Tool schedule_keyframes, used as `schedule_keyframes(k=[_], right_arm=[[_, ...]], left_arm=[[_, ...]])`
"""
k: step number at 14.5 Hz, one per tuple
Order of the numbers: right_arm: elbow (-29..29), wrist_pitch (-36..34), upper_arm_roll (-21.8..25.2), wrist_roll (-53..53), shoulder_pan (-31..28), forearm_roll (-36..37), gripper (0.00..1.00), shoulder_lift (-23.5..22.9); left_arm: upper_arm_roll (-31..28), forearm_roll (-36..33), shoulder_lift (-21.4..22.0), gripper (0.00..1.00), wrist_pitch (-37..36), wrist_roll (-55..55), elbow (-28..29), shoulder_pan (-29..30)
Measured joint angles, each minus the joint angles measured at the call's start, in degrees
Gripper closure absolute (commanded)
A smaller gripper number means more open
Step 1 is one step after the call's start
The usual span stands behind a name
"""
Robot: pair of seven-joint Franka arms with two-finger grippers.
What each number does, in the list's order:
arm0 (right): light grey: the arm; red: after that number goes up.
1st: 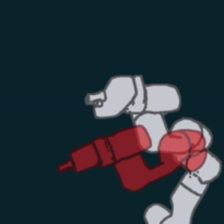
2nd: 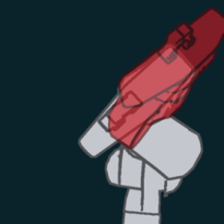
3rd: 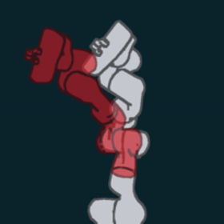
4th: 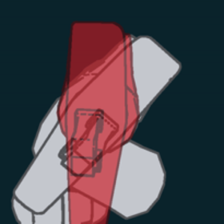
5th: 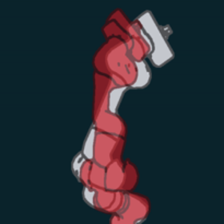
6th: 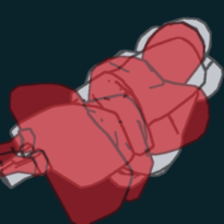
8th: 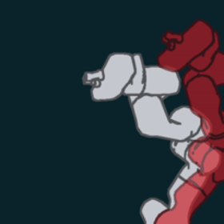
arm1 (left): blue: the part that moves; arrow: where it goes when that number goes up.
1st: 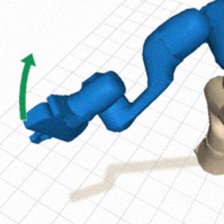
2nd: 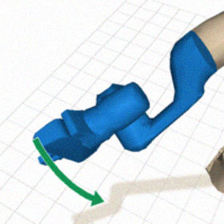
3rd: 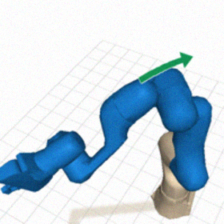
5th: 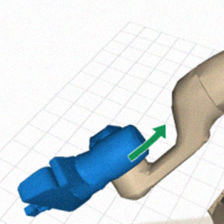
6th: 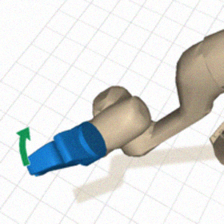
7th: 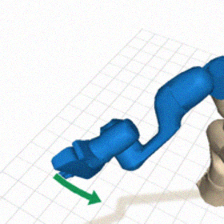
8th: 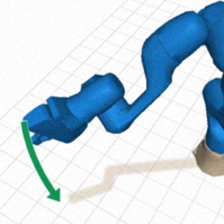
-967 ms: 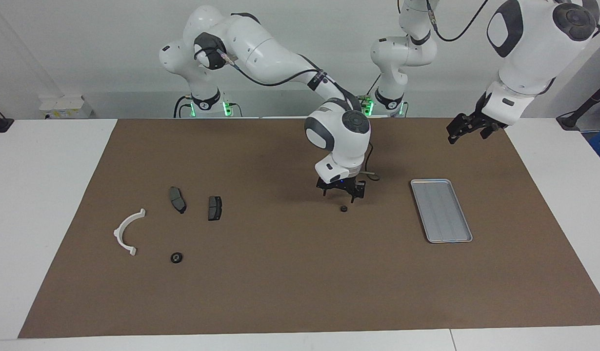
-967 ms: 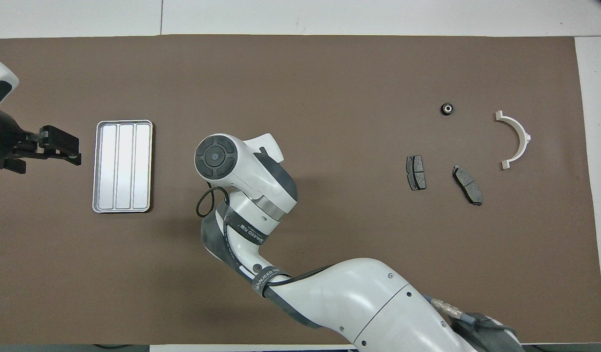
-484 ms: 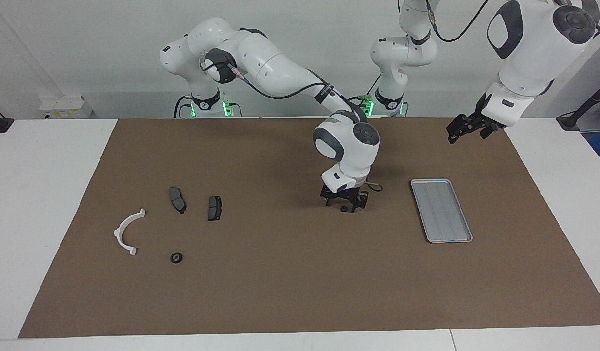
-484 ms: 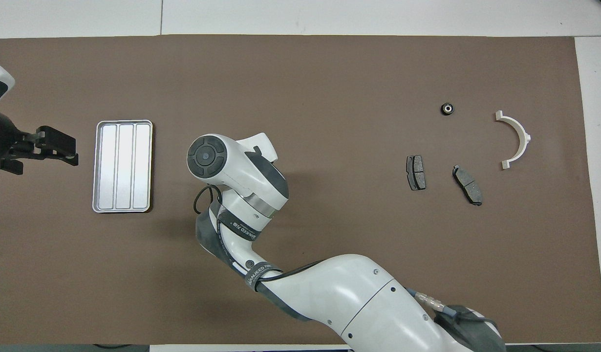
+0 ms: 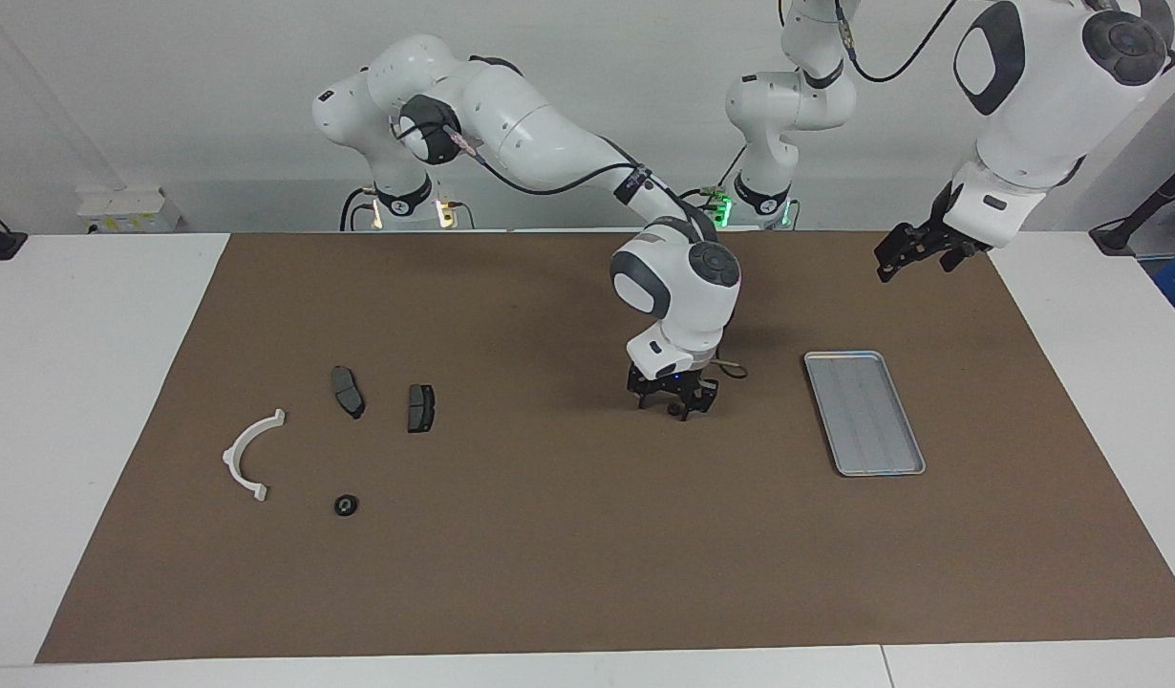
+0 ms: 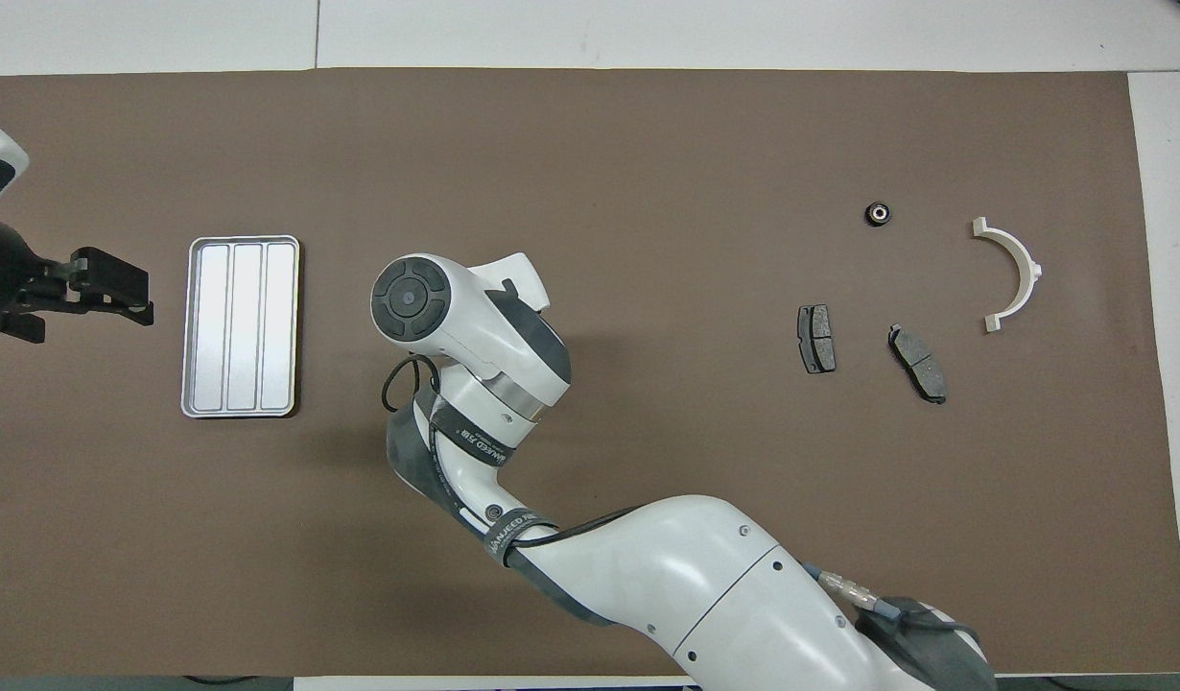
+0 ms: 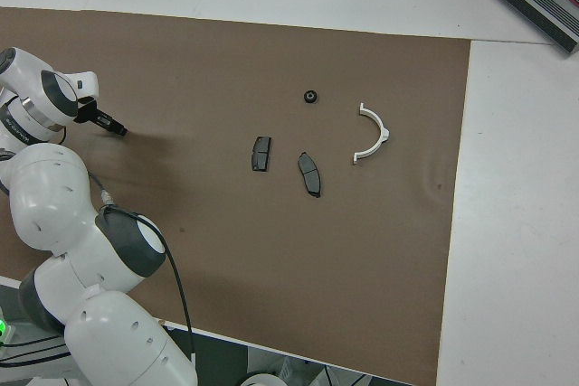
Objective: Place bearing gear from tray to pile
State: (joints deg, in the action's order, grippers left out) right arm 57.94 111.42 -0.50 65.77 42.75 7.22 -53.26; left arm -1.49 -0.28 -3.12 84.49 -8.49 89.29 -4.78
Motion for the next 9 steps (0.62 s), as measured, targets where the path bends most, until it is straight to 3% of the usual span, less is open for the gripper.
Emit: schedule_keyframes(k=[4,9], right_arm=[[-0.2,0.5,0.0,1.7,0.0,0.0,0.54,-0.1],[-0.3,1.1,-0.2,2.5,0.2,0.0,0.71,-0.2]], left_arm=[[0.0,0.0,0.0,0.0,0.0,0.0,0.0,0.0],[0.0,0.0,0.0,0.0,0.0,0.0,0.0,0.0]])
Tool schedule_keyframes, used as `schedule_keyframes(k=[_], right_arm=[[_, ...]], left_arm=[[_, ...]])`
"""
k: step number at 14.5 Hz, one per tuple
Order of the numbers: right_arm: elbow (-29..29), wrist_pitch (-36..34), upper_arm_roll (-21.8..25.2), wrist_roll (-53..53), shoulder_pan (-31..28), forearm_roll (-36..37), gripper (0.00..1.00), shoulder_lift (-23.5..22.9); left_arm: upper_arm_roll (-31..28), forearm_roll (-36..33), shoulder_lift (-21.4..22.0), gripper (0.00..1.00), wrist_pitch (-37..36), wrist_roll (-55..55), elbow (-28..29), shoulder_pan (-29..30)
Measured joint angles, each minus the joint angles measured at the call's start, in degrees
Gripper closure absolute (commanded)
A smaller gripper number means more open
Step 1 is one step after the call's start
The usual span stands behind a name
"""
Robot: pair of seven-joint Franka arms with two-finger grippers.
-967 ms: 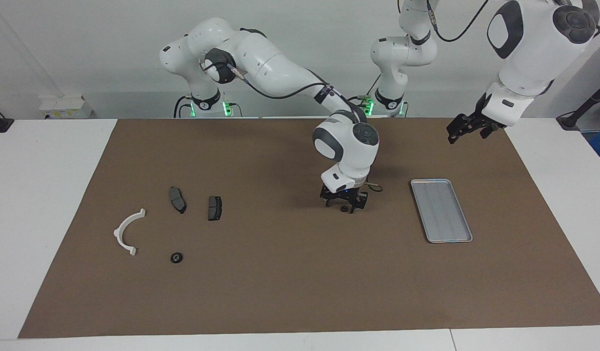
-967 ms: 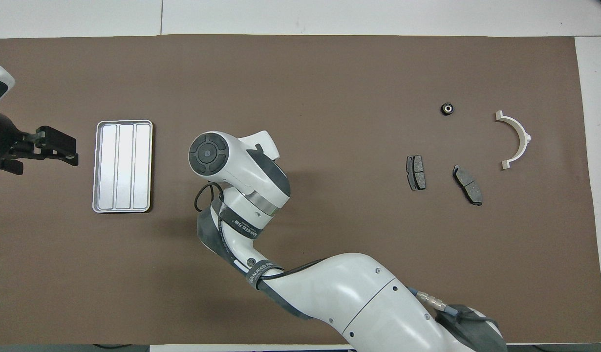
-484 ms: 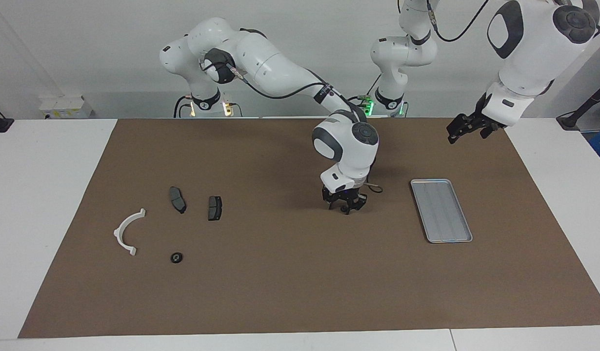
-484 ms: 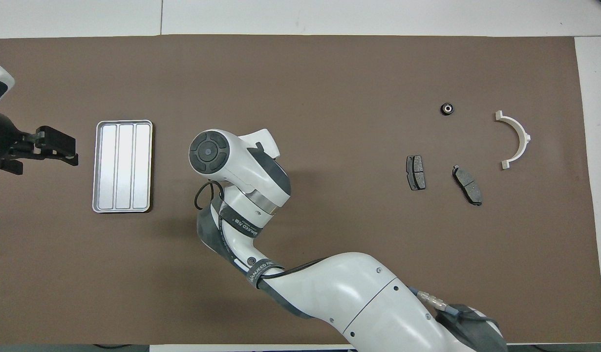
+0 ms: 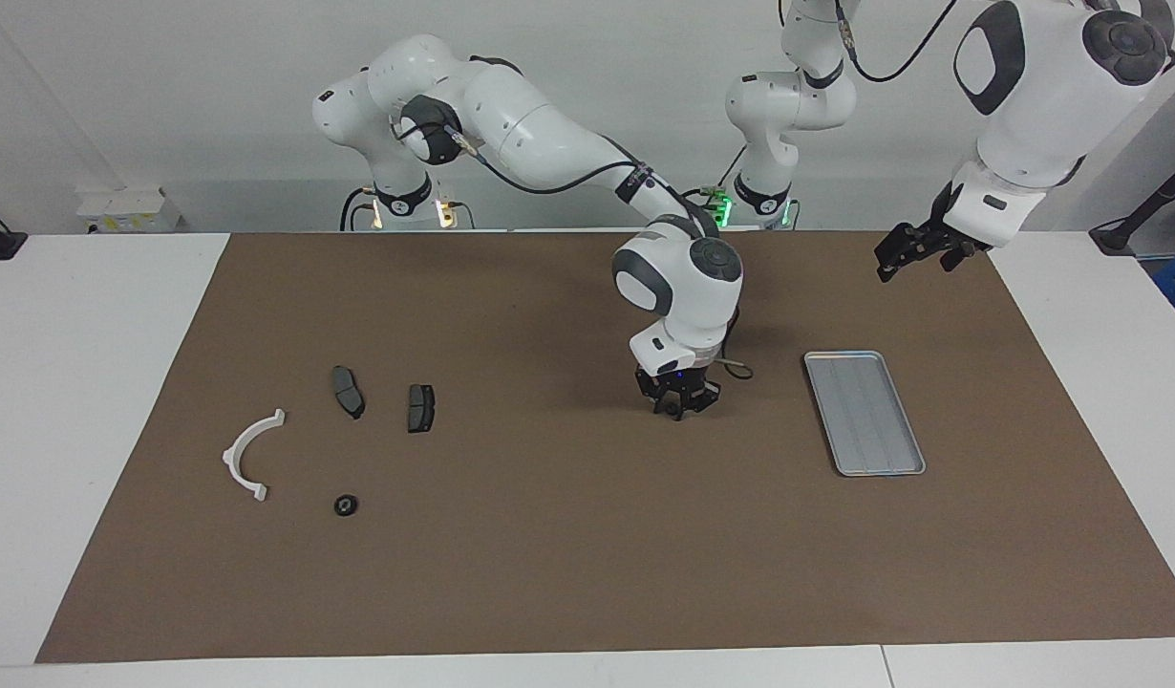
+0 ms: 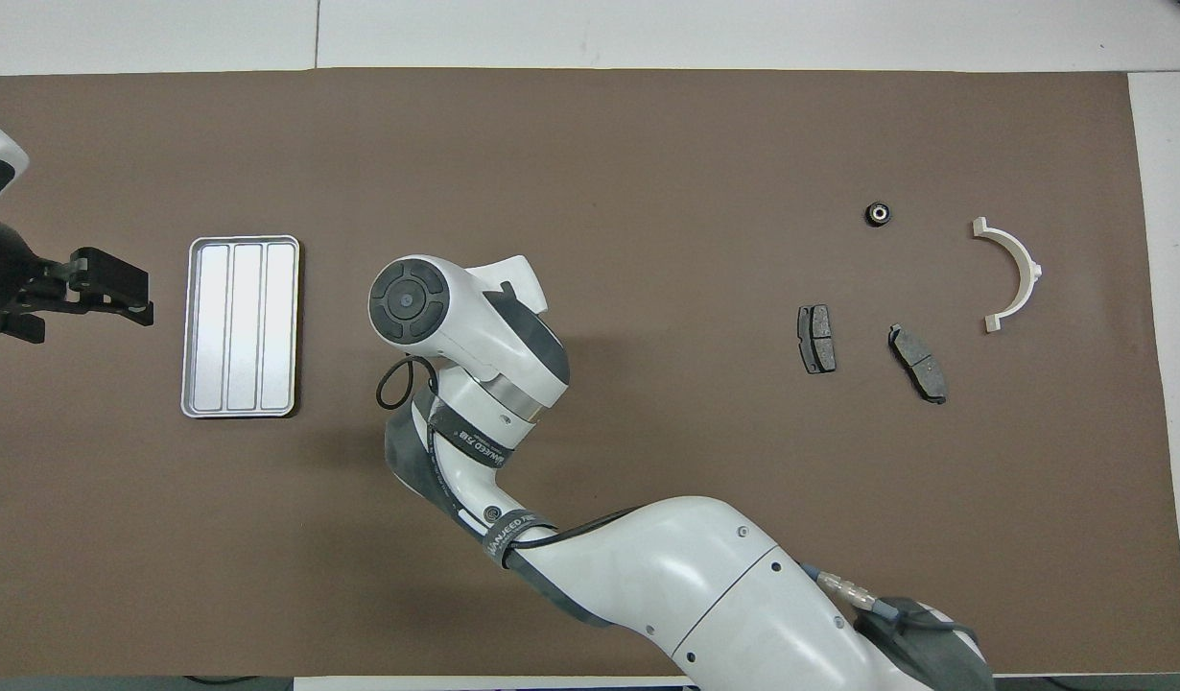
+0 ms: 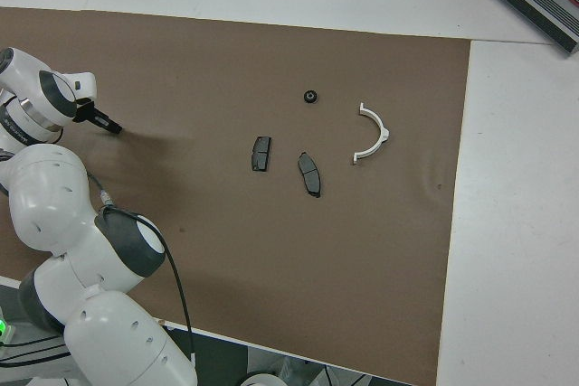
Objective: Place bearing gear from tray to pile
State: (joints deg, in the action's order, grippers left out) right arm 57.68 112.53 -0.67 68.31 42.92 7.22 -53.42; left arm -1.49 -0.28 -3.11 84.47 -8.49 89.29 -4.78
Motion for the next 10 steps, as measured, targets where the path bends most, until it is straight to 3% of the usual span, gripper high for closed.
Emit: schedule_keyframes(k=[2,3,4,5,10], right_arm=[[0.0,0.1,-0.1,0.3,0.0,0.0,0.78,0.0],[-0.1,0.2,-0.1,0.4,0.1,0.0,0.84,0.0],[-0.1,0.2,-0.2,0.5,0.1,0.0,0.97,0.0],[-0.1,0.2,-0.2,0.6,0.2,0.0,1.0,0.0],[-0.7,-2.2,-0.1,-1.2,-1.2,0.0,1.0,0.1]], left_arm=[[0.0,0.0,0.0,0.0,0.0,0.0,0.0,0.0],[0.0,0.0,0.0,0.0,0.0,0.0,0.0,0.0],[0.0,0.0,0.0,0.0,0.0,0.0,0.0,0.0],[0.0,0.0,0.0,0.0,0.0,0.0,0.0,0.0],[0.0,0.0,0.0,0.0,0.0,0.0,0.0,0.0]])
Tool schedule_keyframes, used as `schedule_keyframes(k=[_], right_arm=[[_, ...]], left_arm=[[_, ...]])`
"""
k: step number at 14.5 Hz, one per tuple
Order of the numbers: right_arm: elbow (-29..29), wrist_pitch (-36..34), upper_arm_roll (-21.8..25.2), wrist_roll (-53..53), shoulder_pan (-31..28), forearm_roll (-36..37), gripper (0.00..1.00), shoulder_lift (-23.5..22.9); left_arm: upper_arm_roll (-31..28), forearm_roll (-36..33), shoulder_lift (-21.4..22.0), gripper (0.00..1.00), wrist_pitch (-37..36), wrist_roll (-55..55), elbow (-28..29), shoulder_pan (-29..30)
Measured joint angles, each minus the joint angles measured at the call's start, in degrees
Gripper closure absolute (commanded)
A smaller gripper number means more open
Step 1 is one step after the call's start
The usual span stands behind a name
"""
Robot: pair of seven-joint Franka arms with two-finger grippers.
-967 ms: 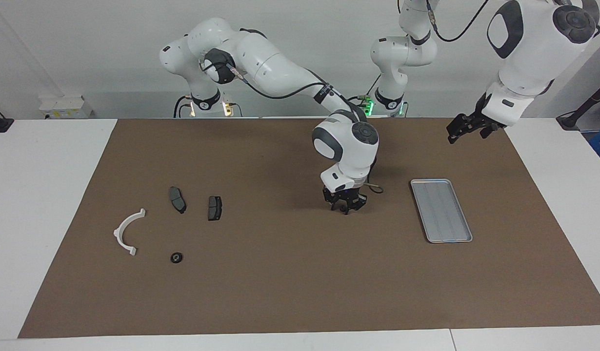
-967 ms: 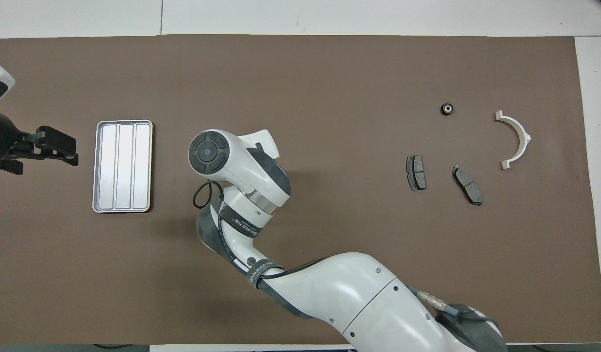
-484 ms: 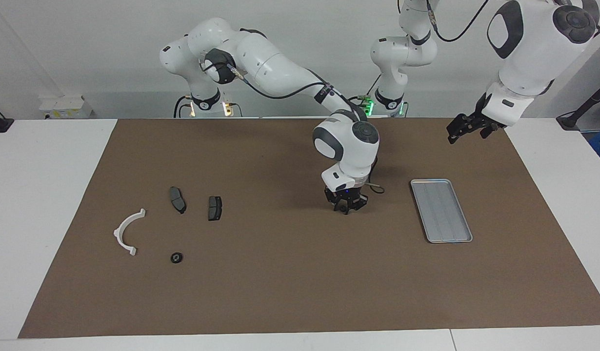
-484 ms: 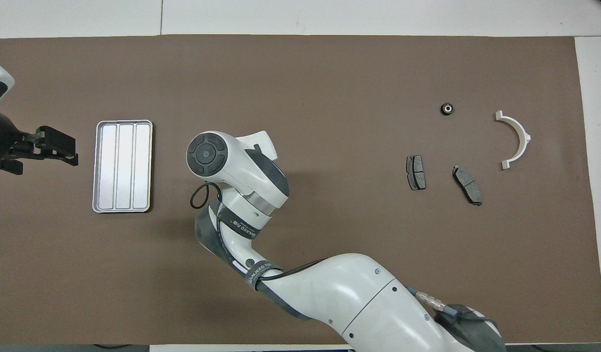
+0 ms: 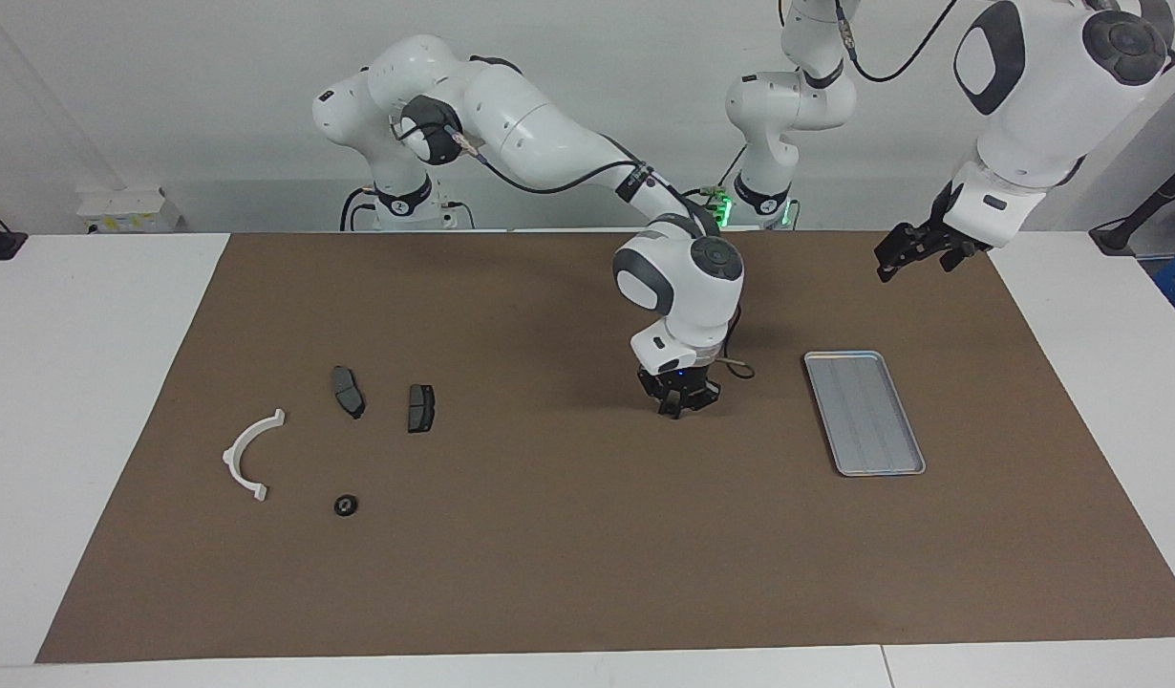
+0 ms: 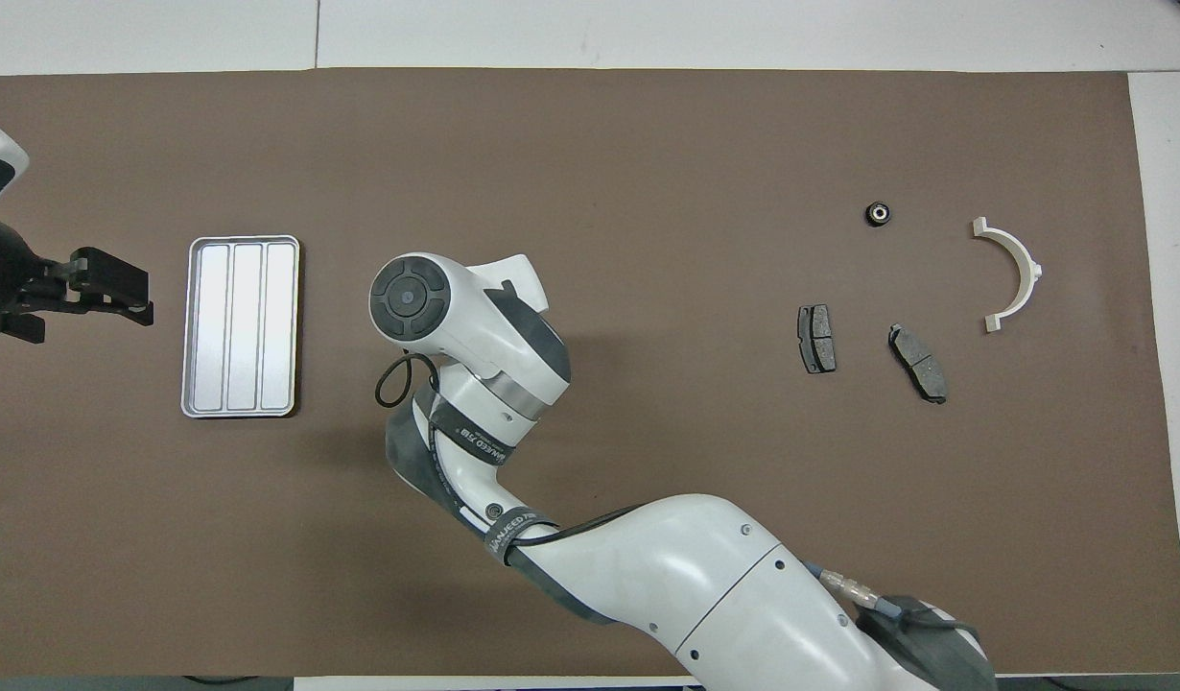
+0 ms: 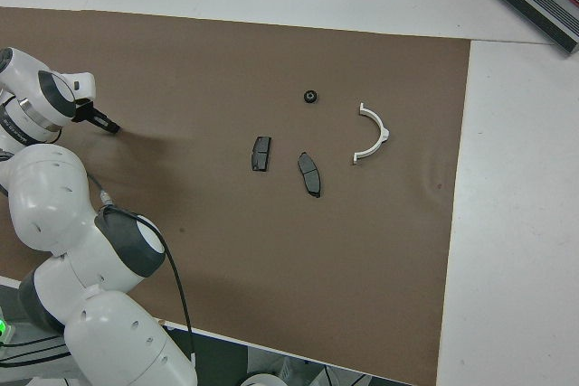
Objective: Place bearing gear from tray to pile
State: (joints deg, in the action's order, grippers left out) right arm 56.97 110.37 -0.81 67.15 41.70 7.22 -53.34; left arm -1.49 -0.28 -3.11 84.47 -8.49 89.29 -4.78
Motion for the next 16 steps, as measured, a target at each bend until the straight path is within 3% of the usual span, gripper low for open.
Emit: schedule_keyframes(k=[2,4,6,9,16], right_arm=[[-1.4,-4.8,-0.8,-9.0,-4.9,-0.2,1.0,1.5],[-1.8,-8.7,-3.2,-22.7,-13.6,-0.4,1.0,4.4],[-1.7,-9.8,-4.4,-35.3,-21.2,-0.5,1.0,6.3],[-0.6,-9.6,-4.5,-47.0,-27.4,0.0,1.0,6.2],[7.7,-2.0,-4.9,-55.3,-35.2,0.1,1.0,6.5]], left_arm=[[0.0,0.0,0.0,0.0,0.0,0.0,0.0,0.0],[0.0,0.0,0.0,0.0,0.0,0.0,0.0,0.0],[0.0,0.0,0.0,0.0,0.0,0.0,0.0,0.0],[0.0,0.0,0.0,0.0,0.0,0.0,0.0,0.0],[0.0,0.0,0.0,0.0,0.0,0.0,0.0,0.0]])
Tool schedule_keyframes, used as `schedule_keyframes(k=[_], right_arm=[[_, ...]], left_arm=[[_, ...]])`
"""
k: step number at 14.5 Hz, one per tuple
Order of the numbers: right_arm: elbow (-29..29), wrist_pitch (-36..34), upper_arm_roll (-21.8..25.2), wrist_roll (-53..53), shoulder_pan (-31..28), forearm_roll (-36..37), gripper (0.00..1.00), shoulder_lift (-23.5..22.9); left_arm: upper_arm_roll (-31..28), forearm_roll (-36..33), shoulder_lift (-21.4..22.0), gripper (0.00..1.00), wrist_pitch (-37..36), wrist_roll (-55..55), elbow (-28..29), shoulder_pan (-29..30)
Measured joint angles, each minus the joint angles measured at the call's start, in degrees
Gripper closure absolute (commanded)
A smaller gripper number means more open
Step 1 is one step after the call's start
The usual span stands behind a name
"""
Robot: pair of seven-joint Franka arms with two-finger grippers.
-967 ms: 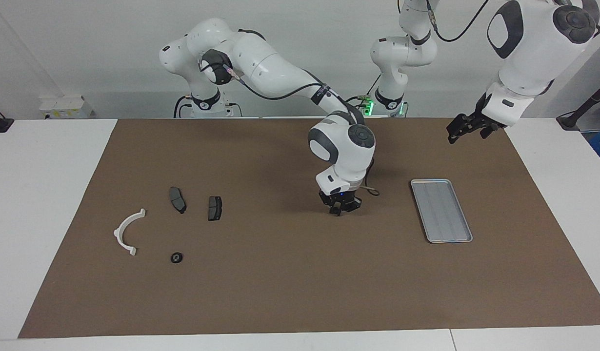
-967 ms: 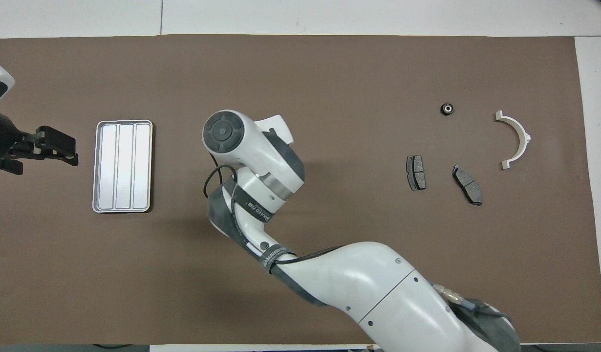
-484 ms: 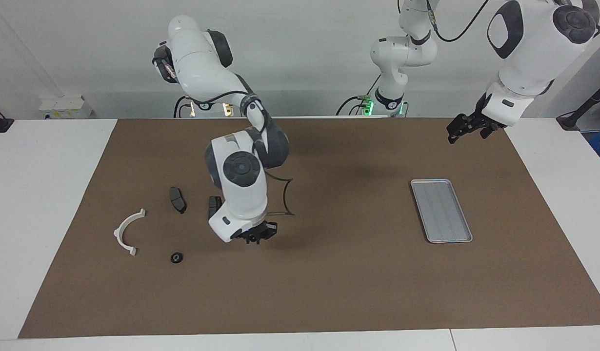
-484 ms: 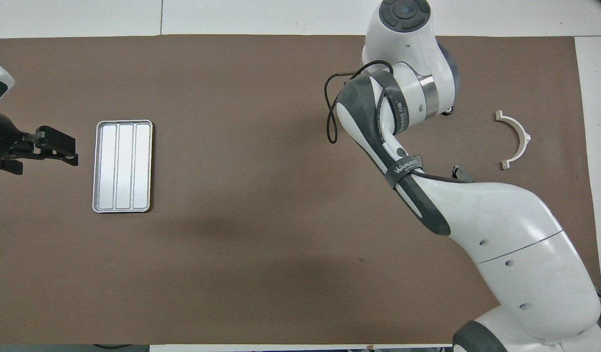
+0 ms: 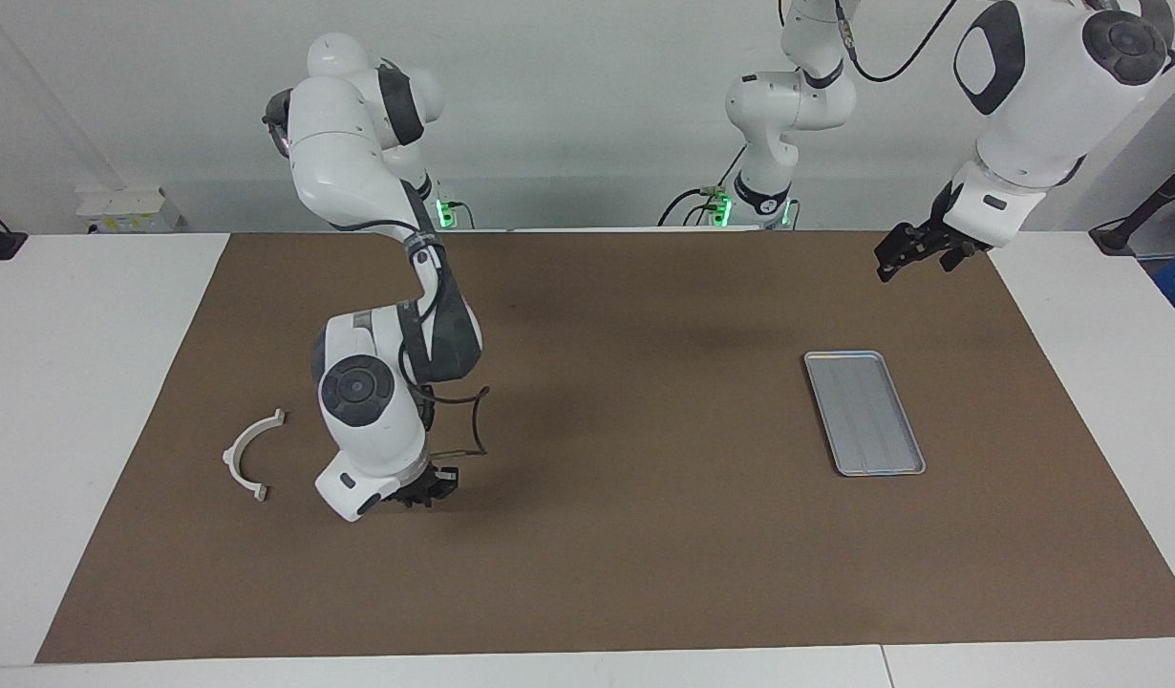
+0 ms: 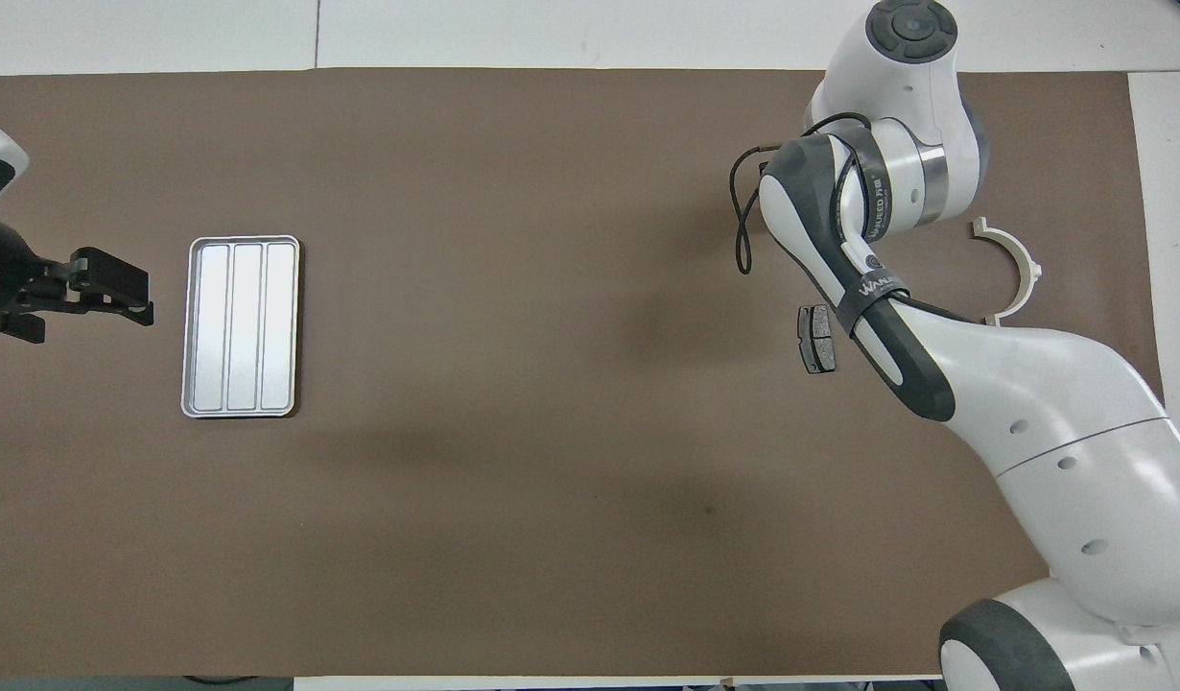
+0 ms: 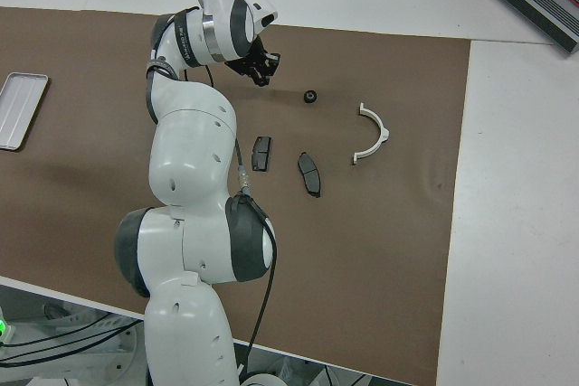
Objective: Place bearing gear from tray to pile
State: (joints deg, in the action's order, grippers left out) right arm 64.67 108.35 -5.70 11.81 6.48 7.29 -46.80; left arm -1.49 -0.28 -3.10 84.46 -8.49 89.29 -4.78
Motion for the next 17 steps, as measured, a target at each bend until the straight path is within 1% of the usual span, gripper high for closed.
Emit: schedule_keyframes(k=[2,5,7,8,9,17], right_arm=[[2.8,1.9,0.1,0.0,-1.1,0.0,1.0,0.7],[9.0,8.1,0.0,0.0,-3.4,0.0,1.0,2.8],[11.5,9.8,-0.1,0.0,-3.9,0.0,1.0,4.1],[12.3,9.8,-0.1,0.0,-3.9,0.0,0.79,4.5],[12.7,9.8,-0.1,0.0,-3.9,0.0,0.01,4.7],[13.3,9.8,-0.1,0.0,-4.0,0.0,0.0,5.1]], left_arm=[[0.0,0.0,0.0,0.0,0.0,0.0,0.0,0.0],[0.0,0.0,0.0,0.0,0.0,0.0,0.0,0.0],[0.0,0.0,0.0,0.0,0.0,0.0,0.0,0.0],[0.0,0.0,0.0,0.0,0.0,0.0,0.0,0.0],[0.0,0.0,0.0,0.0,0.0,0.0,0.0,0.0],[0.0,0.0,0.0,0.0,0.0,0.0,0.0,0.0]])
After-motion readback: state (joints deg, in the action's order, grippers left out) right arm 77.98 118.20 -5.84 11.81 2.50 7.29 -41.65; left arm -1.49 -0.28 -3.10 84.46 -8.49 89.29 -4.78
